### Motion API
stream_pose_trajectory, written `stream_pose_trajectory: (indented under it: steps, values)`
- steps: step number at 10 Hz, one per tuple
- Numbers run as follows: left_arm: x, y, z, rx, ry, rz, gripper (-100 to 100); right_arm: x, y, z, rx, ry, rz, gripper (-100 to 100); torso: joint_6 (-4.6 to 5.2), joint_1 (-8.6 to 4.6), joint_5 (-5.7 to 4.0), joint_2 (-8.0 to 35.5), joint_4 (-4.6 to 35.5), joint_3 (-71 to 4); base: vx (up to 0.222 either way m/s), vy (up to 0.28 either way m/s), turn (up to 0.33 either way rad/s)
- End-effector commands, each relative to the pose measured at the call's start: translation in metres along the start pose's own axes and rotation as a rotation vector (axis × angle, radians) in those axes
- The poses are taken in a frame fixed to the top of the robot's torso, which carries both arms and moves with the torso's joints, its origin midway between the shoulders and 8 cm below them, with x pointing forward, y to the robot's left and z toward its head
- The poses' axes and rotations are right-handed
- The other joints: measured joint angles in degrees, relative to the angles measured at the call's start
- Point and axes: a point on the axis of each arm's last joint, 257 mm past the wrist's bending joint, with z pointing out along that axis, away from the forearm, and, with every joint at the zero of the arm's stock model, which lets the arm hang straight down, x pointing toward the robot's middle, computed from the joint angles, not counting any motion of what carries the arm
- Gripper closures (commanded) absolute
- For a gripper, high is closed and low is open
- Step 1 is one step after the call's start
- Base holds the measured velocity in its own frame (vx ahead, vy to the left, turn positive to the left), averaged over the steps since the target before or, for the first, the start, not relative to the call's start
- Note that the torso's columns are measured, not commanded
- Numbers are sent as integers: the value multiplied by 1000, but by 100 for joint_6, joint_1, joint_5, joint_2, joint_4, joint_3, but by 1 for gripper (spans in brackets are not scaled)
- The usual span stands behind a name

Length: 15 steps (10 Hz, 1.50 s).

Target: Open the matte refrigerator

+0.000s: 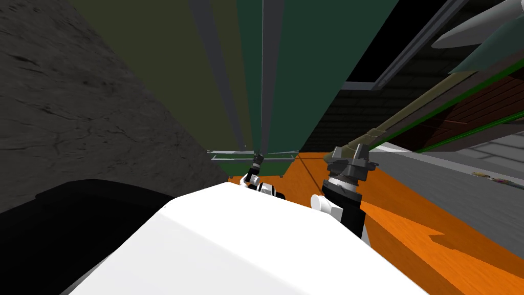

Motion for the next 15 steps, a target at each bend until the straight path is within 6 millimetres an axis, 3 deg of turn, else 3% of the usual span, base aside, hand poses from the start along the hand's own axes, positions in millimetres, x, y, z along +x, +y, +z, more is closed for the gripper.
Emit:
stream_pose_trajectory:
  steps: [1,4,7,9,13,15]
  values:
    - [-12,-12,4,23,-38,19,100,0,0,0,0,0,0,0,-2,11,1,-4,4,-4,-137,-289,159]
    - [-33,-27,5,49,-92,44,100,0,0,0,0,0,0,0,5,1,-2,-11,5,-7,-141,-321,184]
    - [-53,-32,-4,52,-137,62,100,0,0,0,0,0,0,0,-13,80,11,-22,14,-14,-91,-181,95]
    - [-60,-38,-6,66,-154,69,100,0,0,0,0,0,0,0,-47,36,2,-10,1,-8,-9,-230,156]
    - [-87,-64,-14,119,-224,102,100,0,0,0,0,0,0,0,2,-11,-4,-2,0,-1,-44,-280,143]
    - [-93,-71,-17,132,-242,111,100,0,0,0,0,0,0,0,14,27,0,-15,14,-10,-48,-223,72]
